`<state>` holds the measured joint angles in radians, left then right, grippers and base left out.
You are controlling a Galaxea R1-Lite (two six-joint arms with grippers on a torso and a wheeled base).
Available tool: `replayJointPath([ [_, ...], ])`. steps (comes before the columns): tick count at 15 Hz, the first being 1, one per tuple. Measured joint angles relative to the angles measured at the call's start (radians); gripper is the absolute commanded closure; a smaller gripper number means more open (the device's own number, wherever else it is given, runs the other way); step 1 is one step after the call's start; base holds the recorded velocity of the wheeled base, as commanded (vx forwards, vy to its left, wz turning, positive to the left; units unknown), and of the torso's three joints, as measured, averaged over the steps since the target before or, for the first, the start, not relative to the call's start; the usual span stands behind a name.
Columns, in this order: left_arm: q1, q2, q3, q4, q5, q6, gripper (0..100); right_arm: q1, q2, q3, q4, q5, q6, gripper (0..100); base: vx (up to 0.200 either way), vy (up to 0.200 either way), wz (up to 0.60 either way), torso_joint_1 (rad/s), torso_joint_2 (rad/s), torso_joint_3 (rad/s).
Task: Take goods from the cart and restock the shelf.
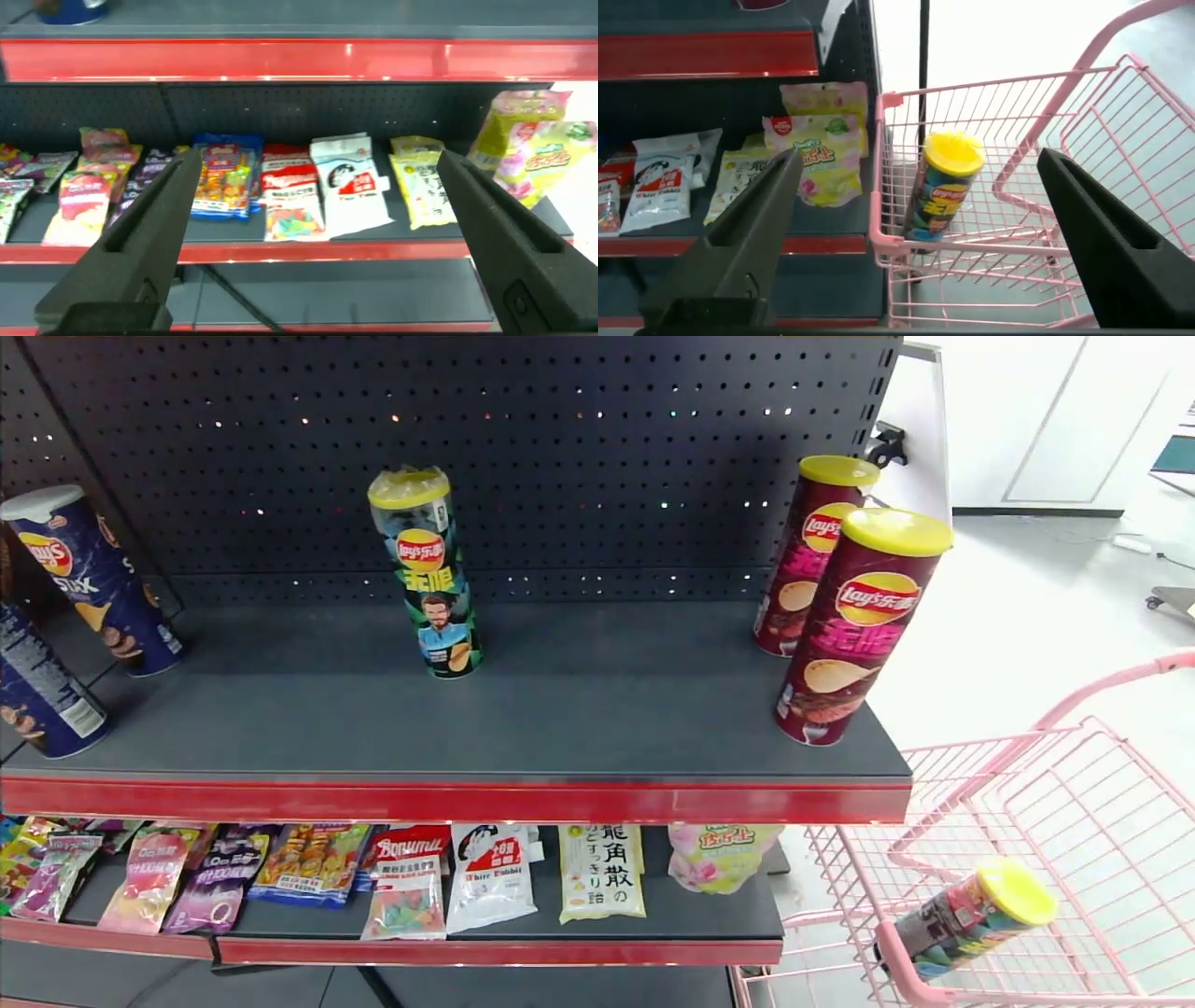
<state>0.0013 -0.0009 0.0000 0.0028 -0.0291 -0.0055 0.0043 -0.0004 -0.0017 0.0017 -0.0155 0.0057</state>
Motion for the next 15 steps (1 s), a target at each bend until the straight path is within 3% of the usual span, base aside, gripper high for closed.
replayJointPath([
  [1,0.000,0.000,0.000,0.000,0.000,0.000,0,0.000,0.000,0.000,0.000,0.000,0.000,0,0.000,0.000,0.00,0.000,0.00,0.000],
  [11,0.000,0.000,0.000,0.000,0.000,0.000,0,0.000,0.000,0.000,0.000,-0.001,0.000,0,0.000,0.000,-0.60,0.001,0.00,0.002],
  [15,0.000,0.000,0.000,0.000,0.000,0.000,0,0.000,0.000,0.000,0.000,-0.001,0.000,0,0.000,0.000,0.00,0.000,0.00,0.000],
])
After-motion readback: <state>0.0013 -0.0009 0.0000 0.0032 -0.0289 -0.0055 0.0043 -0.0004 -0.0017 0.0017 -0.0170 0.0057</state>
